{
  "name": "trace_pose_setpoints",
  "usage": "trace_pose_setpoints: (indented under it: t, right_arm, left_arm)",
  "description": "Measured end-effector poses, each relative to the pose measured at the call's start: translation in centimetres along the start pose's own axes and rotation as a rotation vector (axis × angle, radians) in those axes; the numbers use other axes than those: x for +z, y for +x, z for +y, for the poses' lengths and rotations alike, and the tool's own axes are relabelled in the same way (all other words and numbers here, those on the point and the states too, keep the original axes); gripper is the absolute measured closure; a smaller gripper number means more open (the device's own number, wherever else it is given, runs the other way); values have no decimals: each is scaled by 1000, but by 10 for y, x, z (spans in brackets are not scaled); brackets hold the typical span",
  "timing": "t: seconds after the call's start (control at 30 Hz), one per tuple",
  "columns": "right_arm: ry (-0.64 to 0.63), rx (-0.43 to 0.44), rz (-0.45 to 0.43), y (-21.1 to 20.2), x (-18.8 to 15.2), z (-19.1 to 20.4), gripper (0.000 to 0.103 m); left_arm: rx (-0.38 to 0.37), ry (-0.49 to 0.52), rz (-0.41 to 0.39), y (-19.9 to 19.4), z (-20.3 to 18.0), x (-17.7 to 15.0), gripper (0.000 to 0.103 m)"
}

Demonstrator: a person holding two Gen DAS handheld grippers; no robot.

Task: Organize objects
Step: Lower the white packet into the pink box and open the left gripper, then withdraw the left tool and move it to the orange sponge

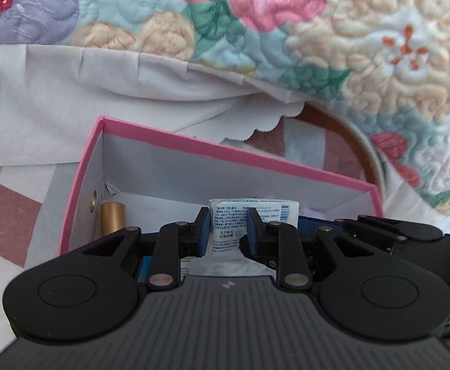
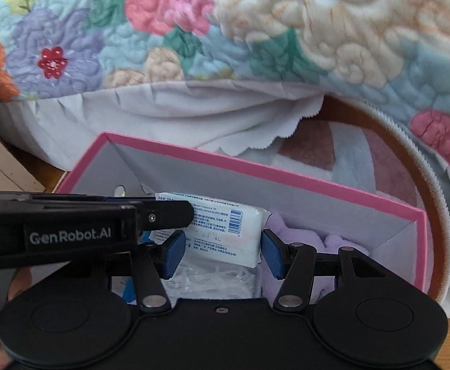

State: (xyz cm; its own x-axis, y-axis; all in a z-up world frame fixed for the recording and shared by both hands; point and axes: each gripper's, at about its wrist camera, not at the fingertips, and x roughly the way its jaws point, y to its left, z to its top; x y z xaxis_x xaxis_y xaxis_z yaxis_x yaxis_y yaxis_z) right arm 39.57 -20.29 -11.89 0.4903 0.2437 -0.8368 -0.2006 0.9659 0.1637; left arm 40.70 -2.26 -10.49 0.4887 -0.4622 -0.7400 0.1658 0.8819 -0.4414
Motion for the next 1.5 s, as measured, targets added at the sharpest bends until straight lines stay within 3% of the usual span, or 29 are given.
trace_pose_setpoints:
  t: [0.1,0.17,0.33,0.6,0.77,1.1,1.5]
  right_arm:
    - [40,19,28,8,1,-4,44]
    - [25,7,34,10,1,-2,44]
    - [-17,-23,2,-5,-6,5,44]
    - [-5,42,-53,-61,-29,14,42]
    - [-30,35,-72,-101,-44,20,40]
    - [-28,54,-103,-165,-72,43,40]
    - [-222,52,-98,-248,-104,94,33]
  left_arm:
    - [32,3,2,4,-1,-1,76]
    - [48,1,13,5,-1,-1,60]
    - [76,49,6,-9,-9,-2,49]
    - [95,81,83,-54,-21,-6,48]
    - [112,107,88,-96,-32,-13,41]
    - [113,185,100,-175,-64,-35,39]
    - [117,224,134,-250,-83,-73,37]
